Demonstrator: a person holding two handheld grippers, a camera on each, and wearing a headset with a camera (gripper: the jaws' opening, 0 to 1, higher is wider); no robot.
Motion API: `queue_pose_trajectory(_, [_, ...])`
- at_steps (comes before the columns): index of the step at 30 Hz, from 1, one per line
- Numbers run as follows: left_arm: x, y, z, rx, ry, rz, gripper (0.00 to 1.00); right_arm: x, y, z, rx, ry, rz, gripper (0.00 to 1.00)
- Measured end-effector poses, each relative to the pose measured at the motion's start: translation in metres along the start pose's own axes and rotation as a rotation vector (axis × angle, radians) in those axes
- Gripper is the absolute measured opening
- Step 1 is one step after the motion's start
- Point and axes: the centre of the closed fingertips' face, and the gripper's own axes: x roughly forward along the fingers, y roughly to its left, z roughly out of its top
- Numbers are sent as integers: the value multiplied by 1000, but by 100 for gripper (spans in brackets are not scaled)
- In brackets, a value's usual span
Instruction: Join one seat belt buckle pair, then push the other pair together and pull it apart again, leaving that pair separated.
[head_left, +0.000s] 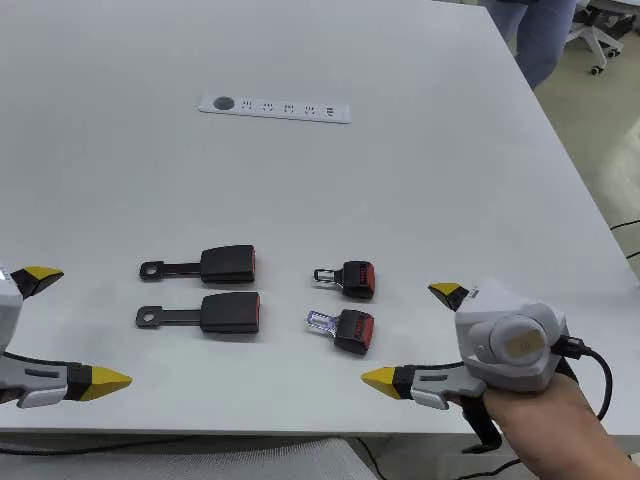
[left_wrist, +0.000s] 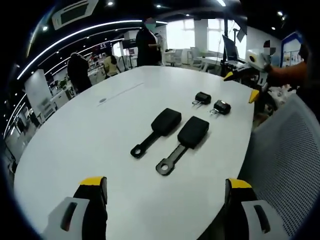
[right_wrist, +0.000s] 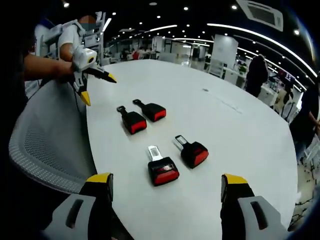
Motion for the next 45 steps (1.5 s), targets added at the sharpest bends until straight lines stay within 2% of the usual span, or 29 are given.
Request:
queue_pose_trajectory(7, [0, -9, 5, -5, -2, -9, 100, -2, 3, 7, 9, -9, 6, 89])
queue_pose_trajectory(17, [-1, -12, 0, -16, -4, -10, 100, -1, 11, 19, -16, -12, 23, 88])
queue_pose_trajectory(22, [-1, -14, -2, -17, 3, -19, 100, -3, 5, 26, -25, -20, 16, 89])
queue_pose_trajectory(28, [-1, -22, 4, 3, 1, -28, 100, -6, 3, 26, -28, -16, 12, 89])
queue_pose_trajectory(37, [0, -21, 4, -4, -1, -24, 100, -9, 8, 22, -14, -10, 16, 89])
queue_pose_trajectory(41, [0, -20, 4, 13, 8, -30, 100, -8, 7, 21, -18, -13, 18, 88])
queue_pose_trajectory(45, [1, -19, 8, 17, 11, -28, 99, -9, 6, 20, -31, -7, 24, 88])
